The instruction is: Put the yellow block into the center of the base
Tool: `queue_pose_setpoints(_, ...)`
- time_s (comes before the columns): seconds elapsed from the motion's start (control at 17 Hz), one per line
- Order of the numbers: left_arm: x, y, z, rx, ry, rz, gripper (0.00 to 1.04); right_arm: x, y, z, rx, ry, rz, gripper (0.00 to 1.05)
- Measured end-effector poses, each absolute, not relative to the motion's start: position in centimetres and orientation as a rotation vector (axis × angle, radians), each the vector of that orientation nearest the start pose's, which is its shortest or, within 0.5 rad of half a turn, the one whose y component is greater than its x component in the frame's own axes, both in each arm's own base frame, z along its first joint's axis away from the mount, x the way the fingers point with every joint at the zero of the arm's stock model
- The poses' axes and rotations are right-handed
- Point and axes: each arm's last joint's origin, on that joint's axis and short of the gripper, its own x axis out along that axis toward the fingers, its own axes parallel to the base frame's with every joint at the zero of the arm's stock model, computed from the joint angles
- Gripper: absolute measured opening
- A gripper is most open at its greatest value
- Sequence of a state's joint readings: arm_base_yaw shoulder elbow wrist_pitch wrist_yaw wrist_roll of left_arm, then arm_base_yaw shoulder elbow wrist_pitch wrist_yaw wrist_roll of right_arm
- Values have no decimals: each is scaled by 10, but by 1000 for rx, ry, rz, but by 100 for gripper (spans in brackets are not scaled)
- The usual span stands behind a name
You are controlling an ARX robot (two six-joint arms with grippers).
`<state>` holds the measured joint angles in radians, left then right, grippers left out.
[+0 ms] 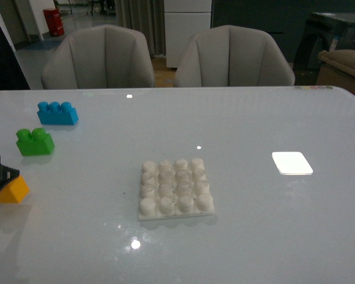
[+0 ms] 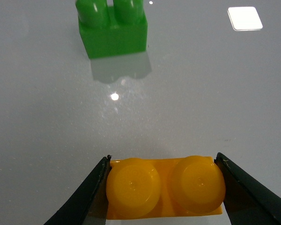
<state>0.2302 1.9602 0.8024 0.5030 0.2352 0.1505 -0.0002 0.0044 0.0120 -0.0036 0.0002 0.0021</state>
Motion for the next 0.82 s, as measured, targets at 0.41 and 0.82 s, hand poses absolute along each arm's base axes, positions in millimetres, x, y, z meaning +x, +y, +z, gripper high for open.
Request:
queue_pose_setpoints(0.41, 284, 7, 161, -1, 565, -52, 60, 97, 0, 167, 2, -4, 0, 98)
queue_pose_setpoints(0.82, 277, -91, 159, -51, 566, -155, 60, 97, 0, 167, 2, -4, 0, 98)
